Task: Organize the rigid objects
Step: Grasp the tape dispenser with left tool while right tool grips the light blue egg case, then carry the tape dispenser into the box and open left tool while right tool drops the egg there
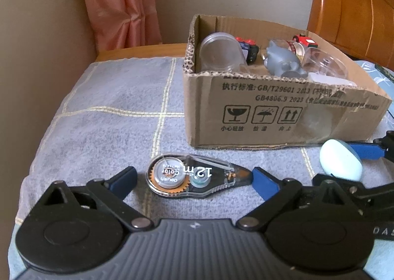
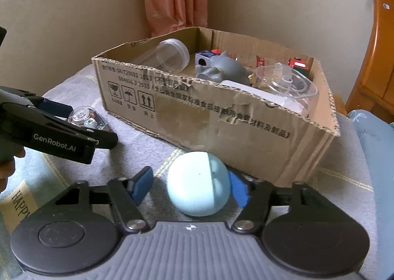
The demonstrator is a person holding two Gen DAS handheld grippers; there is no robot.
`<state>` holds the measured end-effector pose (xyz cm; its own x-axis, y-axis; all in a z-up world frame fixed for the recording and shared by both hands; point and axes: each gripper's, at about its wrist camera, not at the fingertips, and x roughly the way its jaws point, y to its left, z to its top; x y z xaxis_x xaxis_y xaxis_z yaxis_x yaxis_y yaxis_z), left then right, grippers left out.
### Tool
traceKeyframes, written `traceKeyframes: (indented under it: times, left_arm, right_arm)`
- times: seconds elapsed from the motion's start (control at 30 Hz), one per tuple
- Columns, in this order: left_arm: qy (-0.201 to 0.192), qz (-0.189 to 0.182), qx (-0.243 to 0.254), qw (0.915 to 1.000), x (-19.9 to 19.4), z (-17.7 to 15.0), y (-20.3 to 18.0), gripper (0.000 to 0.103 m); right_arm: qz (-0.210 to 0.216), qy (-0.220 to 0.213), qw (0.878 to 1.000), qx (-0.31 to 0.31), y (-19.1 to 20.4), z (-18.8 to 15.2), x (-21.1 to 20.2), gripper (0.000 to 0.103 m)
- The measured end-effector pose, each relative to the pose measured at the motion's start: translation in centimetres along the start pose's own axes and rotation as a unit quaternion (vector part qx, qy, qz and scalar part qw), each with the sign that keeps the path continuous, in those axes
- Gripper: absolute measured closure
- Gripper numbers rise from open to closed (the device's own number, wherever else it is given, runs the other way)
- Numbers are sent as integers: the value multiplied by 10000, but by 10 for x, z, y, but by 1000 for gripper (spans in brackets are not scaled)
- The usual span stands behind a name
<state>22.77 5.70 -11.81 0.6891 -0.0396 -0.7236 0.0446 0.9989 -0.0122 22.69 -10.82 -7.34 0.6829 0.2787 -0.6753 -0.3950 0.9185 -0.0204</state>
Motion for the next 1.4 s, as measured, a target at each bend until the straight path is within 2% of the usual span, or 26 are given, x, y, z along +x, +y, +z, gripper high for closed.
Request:
traceKeyframes:
  times: [0.03,0.1,0.3,0.43,0.6,0.77,0.9,1.1,1.2,1.4]
  left_arm:
    - [-24,-23,14,10000,-1,0,0,12]
    - [-31,-47,61,10000,-2,0,-1,14]
    - [22,-181,184,9997,-5,-1,-2,14]
    - [59,-347,487,9982,-13,1,-5,14]
    - [78,-597,967,9935,-31,8,-5,14]
    - [150,-920,1184,9886,-50,24,3,14]
    - [106,-1076,1334,9851,-67,43,8,14]
    - [-156,-1302,1435,9809,-82,93,10,14]
    - [-237,-1394,1479,9788,-77,117,7,14]
    - [-251,-1391,1443,9794,-45,160,-3,14]
  right_arm:
    - [14,-14,10000,11,-1,-1,-1,39]
    - [-9,-35,10000,14,-2,-2,-3,45]
    - [12,45,10000,-18,-3,-2,-8,45]
    - [91,147,9996,-230,0,0,-14,45]
    - [245,157,9981,-543,4,4,-32,45]
    - [381,57,9960,-805,7,17,-57,45]
    - [506,-129,9941,-948,9,33,-76,45]
    - [616,-474,9904,-1143,12,68,-88,45]
    - [614,-570,9897,-1157,12,87,-80,45]
    - [615,-449,9912,-1088,10,114,-45,45]
